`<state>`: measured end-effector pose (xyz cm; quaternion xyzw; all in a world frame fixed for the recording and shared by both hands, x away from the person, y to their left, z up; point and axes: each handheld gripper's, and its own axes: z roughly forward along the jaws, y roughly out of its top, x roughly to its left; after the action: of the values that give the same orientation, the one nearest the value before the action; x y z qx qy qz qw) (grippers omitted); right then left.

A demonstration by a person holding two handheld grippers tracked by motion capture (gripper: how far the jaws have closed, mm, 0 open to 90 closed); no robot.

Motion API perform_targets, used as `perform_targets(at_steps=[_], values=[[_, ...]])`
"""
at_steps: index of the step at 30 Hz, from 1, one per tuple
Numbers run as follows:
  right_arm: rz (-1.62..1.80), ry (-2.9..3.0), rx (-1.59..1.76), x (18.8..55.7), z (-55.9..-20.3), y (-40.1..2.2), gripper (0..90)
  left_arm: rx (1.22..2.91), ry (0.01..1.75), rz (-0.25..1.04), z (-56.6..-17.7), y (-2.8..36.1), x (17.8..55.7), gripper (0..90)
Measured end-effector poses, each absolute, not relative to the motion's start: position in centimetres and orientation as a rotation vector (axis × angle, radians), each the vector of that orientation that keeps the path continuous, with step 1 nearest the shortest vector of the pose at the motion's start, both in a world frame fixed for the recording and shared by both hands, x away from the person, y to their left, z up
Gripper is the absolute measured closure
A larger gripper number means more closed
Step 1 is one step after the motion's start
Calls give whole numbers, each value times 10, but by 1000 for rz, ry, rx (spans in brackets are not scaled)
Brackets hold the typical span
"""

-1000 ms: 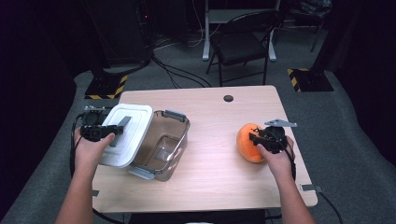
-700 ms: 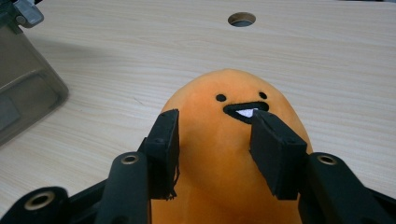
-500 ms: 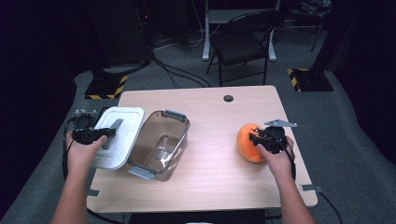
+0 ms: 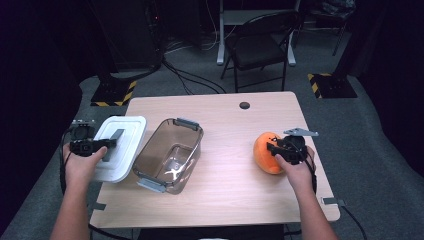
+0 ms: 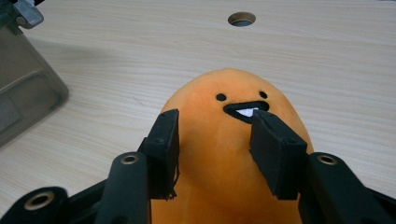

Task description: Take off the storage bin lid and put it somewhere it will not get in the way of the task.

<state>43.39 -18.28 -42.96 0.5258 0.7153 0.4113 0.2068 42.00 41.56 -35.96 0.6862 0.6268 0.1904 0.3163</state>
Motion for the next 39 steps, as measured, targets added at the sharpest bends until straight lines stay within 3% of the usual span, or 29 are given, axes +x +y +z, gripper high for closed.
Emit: perform_targets(at_steps=[39], values=[[1138, 1991, 1461, 434, -431, -181, 520, 1785, 1693, 485, -423, 441, 415, 663]])
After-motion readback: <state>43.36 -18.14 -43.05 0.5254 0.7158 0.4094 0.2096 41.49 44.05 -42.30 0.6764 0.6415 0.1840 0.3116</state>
